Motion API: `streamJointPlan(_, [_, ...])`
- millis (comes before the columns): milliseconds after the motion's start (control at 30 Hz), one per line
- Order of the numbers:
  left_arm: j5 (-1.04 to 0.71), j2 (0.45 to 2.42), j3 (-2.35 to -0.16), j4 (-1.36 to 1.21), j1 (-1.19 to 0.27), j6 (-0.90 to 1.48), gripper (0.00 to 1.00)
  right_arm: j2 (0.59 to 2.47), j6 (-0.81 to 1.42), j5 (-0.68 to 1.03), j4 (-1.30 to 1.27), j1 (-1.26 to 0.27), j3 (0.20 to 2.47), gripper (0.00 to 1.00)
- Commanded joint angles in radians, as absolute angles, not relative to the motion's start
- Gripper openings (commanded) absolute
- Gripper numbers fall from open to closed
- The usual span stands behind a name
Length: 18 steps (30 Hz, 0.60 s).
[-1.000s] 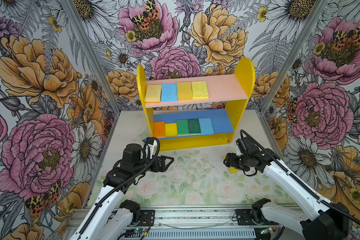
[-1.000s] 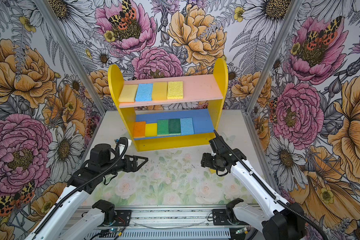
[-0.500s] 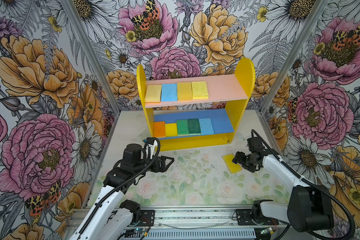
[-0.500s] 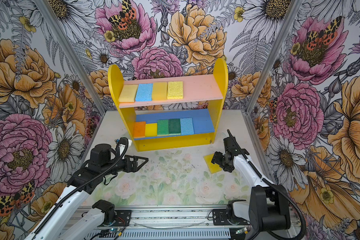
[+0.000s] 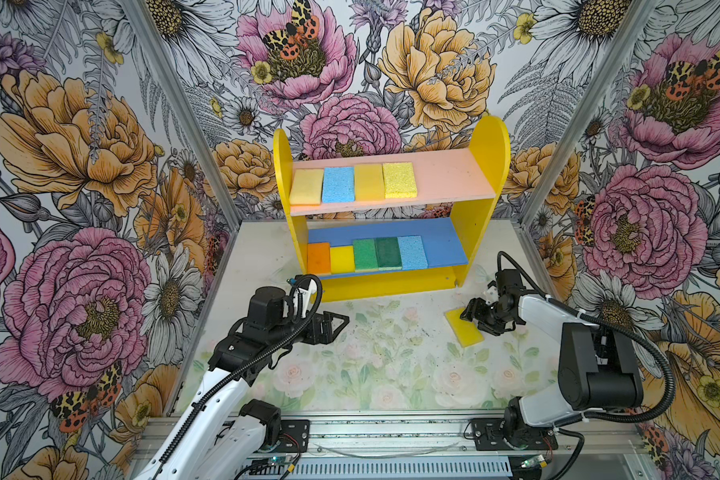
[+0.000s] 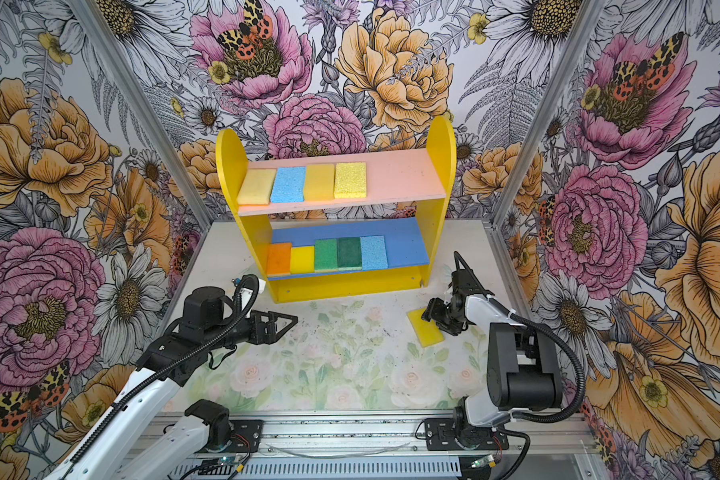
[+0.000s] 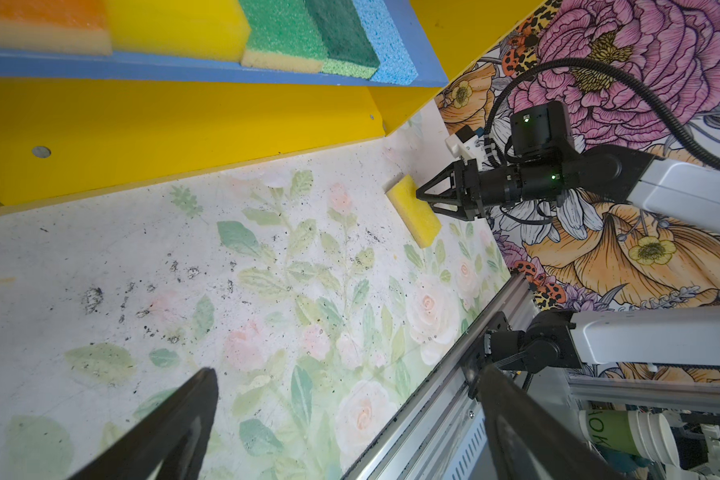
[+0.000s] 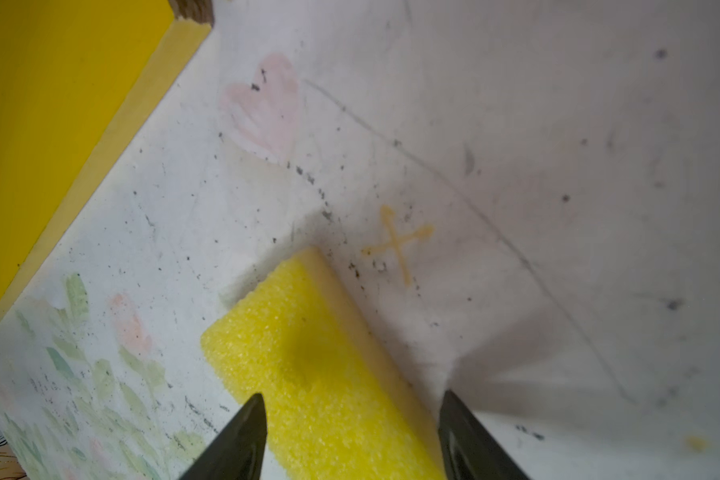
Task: Place and organize the cleaning sponges onto the shelf
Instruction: 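Lower the right gripper and grasp the small yellow sponge's end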
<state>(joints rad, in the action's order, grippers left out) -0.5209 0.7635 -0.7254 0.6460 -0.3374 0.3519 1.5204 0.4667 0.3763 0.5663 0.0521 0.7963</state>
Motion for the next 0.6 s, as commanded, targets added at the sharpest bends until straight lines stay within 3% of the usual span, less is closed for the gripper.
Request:
streamJointPlan(0, [-0.541, 0.801, -0.742, 0.64, -0.325, 0.401, 0.99, 1.534, 0.445, 0.415, 0.535, 0.05, 0.812, 0.63])
streamJointPlan(367, [-0.653, 0.771, -0.529, 0.298, -0.313, 0.823, 0.98, 1.54, 0.45, 0.379, 0.519, 0.032, 0.785, 0.31])
streamJointPlan(567, [-0.654, 0.775, -0.503, 0.289, -0.312, 0.854, 0.99, 1.539, 0.447, 0.352, 0.519, 0.014, 0.782, 0.29])
